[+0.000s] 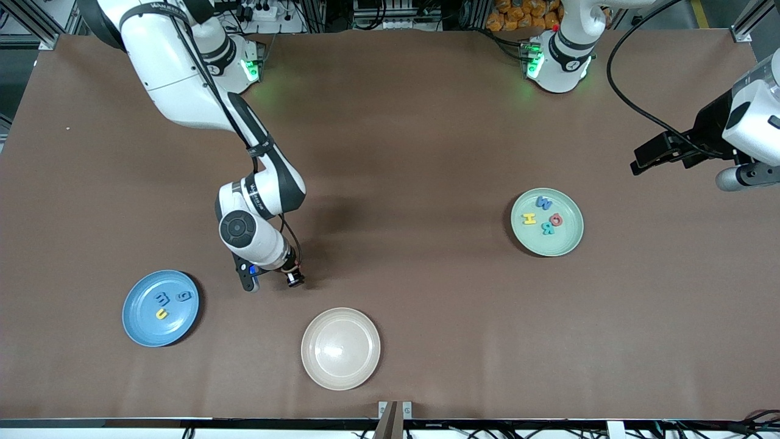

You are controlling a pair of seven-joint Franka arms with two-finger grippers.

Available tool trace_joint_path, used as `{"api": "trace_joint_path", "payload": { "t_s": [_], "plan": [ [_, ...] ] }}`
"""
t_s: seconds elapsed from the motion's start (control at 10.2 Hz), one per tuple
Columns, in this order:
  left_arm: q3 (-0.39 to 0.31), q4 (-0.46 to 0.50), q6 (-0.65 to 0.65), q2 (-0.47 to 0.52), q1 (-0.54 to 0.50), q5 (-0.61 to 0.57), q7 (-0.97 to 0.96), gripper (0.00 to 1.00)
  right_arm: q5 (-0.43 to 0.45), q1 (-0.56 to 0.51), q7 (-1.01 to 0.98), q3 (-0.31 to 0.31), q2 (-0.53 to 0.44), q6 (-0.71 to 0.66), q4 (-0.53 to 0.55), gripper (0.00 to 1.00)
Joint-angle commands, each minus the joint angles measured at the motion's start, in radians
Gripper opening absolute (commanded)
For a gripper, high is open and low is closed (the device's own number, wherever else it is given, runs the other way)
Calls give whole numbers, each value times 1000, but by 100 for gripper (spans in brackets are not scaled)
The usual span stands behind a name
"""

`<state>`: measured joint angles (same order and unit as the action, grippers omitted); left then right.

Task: Sort upper and lower case letters into plates
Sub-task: 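Grasp the pink w with the right gripper and carry it to the blue plate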

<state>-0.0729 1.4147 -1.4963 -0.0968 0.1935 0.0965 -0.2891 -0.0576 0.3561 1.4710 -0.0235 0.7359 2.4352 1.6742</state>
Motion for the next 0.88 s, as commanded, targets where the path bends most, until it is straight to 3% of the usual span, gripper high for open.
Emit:
{"api": "trace_joint_path", "payload": {
  "t_s": [0.0,0.39,0.59,0.78],
  "plan": [
    [-2,-31,22,-12,0,16,-15,100,13,0,17,-1,-1,13,15,0],
    [-2,-31,22,-12,3,16,-15,100,13,-51,-123,25,-48,-24,-48,0],
    [-2,-31,22,-12,4,16,-15,100,12,-168,-382,25,-70,-192,-179,0],
    [-4,-31,22,-12,4,11,-4,100,15,-302,-670,27,-55,-208,-215,0]
  ]
}}
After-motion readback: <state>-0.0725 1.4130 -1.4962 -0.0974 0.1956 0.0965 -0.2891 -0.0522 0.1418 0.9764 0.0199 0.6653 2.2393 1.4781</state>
